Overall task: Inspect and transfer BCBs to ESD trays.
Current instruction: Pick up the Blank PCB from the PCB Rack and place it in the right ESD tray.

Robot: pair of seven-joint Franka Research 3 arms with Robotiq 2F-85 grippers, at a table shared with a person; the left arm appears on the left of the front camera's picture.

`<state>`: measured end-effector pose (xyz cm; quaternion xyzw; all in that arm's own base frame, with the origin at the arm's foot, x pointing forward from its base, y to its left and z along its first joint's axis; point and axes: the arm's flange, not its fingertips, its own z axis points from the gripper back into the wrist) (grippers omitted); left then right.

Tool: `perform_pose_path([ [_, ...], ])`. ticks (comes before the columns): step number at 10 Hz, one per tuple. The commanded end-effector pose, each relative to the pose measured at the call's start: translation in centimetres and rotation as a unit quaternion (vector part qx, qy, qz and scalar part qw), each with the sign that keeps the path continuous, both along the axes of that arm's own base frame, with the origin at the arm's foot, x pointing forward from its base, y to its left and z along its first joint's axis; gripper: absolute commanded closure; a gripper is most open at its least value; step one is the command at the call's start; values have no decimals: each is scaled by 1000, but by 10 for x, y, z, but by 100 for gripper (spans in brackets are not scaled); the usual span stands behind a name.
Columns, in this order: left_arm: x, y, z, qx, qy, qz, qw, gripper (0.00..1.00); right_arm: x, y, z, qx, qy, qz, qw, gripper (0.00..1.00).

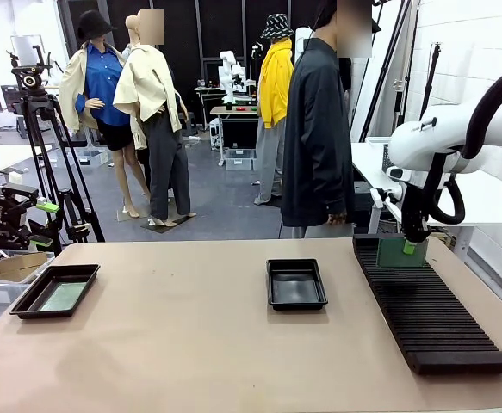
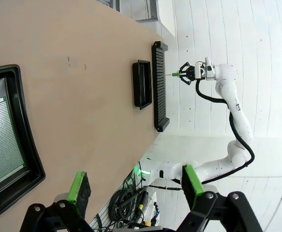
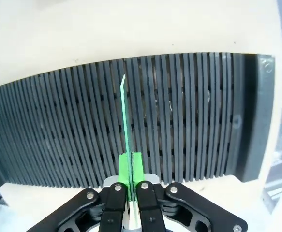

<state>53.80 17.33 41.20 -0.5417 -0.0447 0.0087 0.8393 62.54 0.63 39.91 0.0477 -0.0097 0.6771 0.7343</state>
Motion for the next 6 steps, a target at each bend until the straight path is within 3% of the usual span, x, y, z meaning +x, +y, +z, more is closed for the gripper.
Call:
perform_pose_path([
  [1,-1,1,2,0,1,-4,1000,0,-14,16,20,-14,0,-27,1000,100],
  [3,-1,1,2,0,1,-4,1000,0,-34,39,38,-28,4,-80,996,100],
  [6,-1,1,2,0,1,-4,1000,0,-56,78,48,-22,33,-257,966,100],
])
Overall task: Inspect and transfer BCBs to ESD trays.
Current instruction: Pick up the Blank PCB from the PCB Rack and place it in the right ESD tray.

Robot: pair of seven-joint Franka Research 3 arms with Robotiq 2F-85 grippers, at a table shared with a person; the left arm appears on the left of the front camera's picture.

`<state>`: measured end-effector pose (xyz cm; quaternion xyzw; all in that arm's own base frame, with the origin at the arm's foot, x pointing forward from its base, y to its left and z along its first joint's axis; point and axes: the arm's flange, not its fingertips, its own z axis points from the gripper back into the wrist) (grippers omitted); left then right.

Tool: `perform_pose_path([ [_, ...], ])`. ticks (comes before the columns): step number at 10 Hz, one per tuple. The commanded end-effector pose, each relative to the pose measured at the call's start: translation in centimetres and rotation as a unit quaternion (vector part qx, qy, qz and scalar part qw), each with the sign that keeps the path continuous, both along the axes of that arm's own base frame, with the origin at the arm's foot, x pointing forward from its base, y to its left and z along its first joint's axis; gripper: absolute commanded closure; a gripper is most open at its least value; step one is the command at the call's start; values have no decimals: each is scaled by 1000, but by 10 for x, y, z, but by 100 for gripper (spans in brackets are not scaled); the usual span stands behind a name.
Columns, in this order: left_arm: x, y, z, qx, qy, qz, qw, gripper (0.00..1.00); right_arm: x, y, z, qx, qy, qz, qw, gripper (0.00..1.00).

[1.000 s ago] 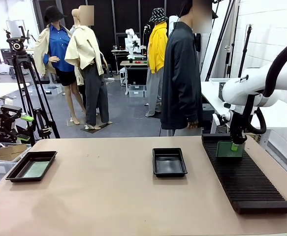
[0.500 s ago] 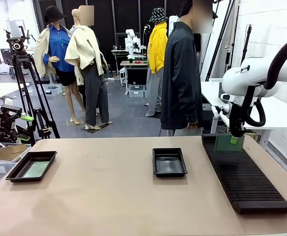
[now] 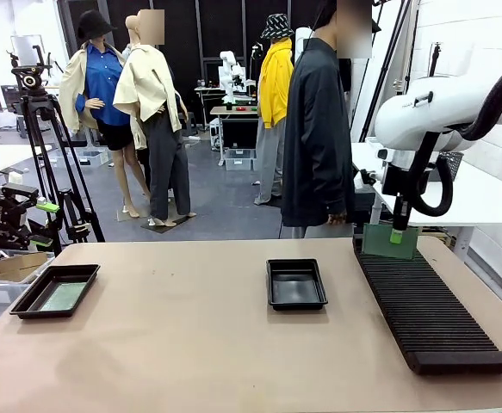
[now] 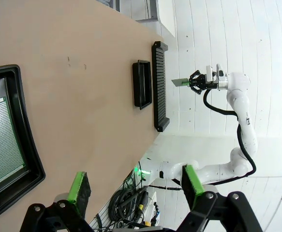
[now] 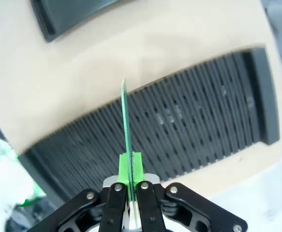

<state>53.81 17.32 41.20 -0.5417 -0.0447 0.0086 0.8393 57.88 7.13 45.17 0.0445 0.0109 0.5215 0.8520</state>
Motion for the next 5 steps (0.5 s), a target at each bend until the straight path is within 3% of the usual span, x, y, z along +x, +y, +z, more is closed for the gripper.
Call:
perform_pose_path([
  [1,-1,1,2,0,1,-4,1000,0,-13,33,2,15,20,-155,988,100],
  [3,-1,1,2,0,1,-4,1000,0,-17,60,9,53,2,-315,948,100],
  [4,-1,1,2,0,1,-4,1000,0,-15,73,11,59,-32,-385,921,100],
  [5,-1,1,2,0,1,-4,1000,0,-15,85,13,62,-18,-428,901,100],
])
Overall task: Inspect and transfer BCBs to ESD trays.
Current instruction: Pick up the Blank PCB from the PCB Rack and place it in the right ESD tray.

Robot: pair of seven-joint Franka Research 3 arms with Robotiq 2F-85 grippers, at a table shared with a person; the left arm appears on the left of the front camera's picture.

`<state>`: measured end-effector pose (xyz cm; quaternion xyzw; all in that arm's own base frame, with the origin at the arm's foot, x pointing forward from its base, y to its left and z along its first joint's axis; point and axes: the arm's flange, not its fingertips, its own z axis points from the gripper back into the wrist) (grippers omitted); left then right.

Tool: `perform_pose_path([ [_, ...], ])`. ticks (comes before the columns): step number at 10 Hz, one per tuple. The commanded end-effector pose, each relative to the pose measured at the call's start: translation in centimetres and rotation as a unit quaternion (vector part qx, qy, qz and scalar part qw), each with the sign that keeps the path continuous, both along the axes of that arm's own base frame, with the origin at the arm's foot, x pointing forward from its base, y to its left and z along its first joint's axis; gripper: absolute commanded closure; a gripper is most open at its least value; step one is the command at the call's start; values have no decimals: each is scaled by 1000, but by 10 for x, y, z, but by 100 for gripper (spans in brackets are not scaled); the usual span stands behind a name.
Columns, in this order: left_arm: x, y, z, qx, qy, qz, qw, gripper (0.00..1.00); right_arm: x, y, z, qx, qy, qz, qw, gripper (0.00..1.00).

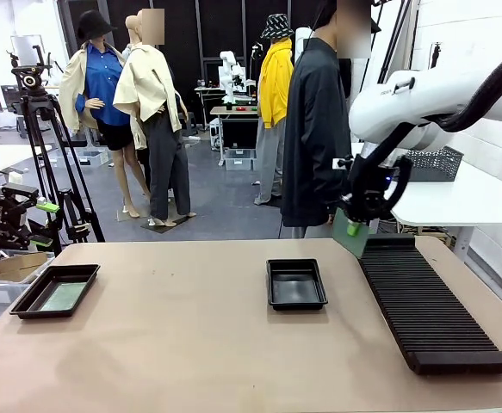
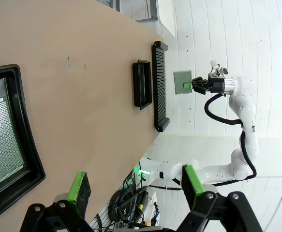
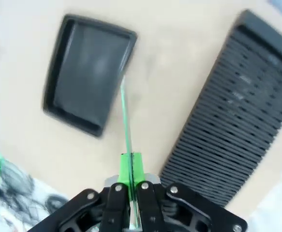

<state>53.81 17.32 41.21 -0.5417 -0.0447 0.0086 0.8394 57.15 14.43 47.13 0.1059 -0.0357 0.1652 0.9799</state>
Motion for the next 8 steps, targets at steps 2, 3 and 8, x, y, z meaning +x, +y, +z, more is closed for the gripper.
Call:
perform_pose_path([
  [2,-1,1,2,0,1,-4,1000,0,-8,23,3,13,-14,-143,990,100],
  [3,-1,1,2,0,1,-4,1000,0,-11,25,2,13,10,-161,987,100],
  [8,-1,1,2,0,1,-4,1000,0,-20,34,-8,115,61,-189,973,100],
])
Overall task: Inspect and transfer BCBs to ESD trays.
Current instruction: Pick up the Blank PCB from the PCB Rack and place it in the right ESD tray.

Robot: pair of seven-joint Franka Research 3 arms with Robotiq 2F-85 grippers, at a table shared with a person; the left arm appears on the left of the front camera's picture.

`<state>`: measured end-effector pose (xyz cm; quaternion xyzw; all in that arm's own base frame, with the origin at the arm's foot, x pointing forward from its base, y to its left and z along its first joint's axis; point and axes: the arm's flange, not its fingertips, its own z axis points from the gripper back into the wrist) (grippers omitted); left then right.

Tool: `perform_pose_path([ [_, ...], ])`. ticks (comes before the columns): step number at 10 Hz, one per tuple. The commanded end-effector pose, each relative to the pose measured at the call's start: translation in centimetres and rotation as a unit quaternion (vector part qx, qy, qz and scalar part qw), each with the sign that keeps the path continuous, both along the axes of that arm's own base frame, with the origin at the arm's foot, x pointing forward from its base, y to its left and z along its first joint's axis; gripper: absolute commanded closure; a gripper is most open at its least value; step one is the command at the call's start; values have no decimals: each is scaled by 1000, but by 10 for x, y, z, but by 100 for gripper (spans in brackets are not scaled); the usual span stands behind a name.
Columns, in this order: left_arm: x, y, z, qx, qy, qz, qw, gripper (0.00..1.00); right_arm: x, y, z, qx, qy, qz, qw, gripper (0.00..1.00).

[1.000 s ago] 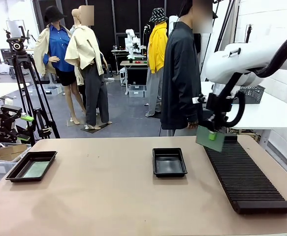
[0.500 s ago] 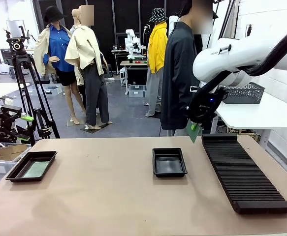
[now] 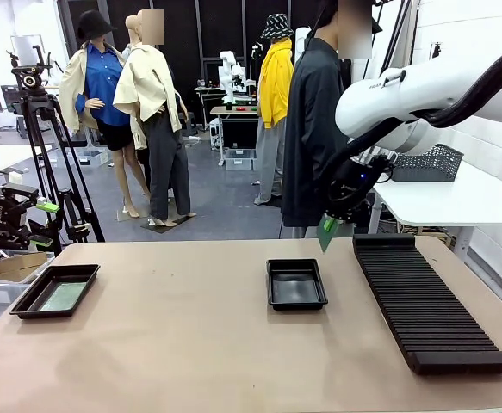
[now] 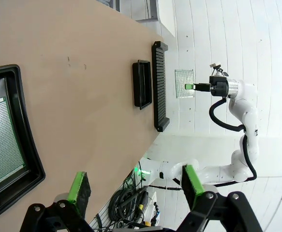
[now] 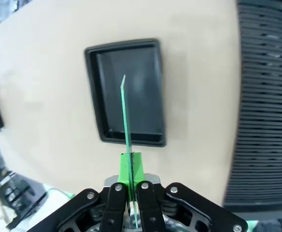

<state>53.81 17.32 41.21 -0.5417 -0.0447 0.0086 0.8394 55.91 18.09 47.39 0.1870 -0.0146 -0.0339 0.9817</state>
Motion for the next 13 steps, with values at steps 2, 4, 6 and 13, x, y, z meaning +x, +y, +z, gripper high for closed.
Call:
perform_pose_path([
  [2,-1,1,2,0,1,-4,1000,0,-11,-1,-29,59,15,-16,998,100],
  [4,-1,1,2,0,1,-4,1000,0,-13,0,-50,83,29,-24,996,100],
  [6,-1,1,2,0,1,-4,1000,0,-13,1,-72,107,17,-7,994,100],
  [13,-1,1,2,0,1,-4,1000,0,2,25,-120,166,1,20,986,100],
])
